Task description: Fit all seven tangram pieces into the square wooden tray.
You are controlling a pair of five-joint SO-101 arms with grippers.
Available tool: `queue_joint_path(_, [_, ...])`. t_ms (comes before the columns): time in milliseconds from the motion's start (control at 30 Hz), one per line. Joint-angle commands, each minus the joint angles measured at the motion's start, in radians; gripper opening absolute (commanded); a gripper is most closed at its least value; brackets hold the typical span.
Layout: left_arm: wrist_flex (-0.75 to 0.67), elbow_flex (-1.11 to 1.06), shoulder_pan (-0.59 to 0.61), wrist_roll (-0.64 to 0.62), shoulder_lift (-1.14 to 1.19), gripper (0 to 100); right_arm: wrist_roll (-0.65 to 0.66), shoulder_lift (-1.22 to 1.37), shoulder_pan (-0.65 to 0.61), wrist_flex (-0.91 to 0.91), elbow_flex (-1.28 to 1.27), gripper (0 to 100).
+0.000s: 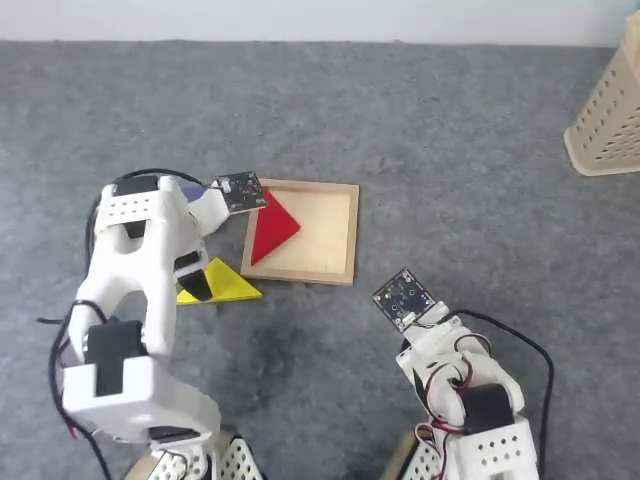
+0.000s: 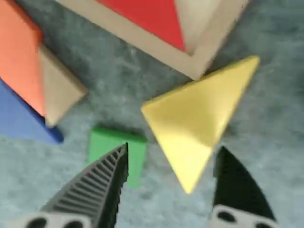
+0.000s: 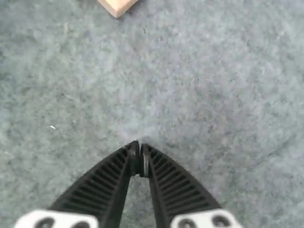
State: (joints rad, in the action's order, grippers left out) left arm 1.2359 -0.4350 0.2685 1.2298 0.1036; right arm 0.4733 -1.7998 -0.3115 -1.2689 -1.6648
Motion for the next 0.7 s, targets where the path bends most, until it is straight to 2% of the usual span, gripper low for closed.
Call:
queue_joint_path(0, [-0.092, 0.005, -0.005, 0.026, -0.011, 31, -0.006, -0.015, 0.001, -0.005, -0.018, 0.8])
queue_joint_path(367, [-0.101, -0.041, -0.123, 0.051, -0.009, 32, -0.006, -0.015, 0.001, -0.005, -0.018, 0.8])
queue_joint_path(667, [-0.153, -0.061, -0.110, 0.055, 0.072, 31, -0.006, -0.015, 0.001, -0.005, -0.018, 0.8])
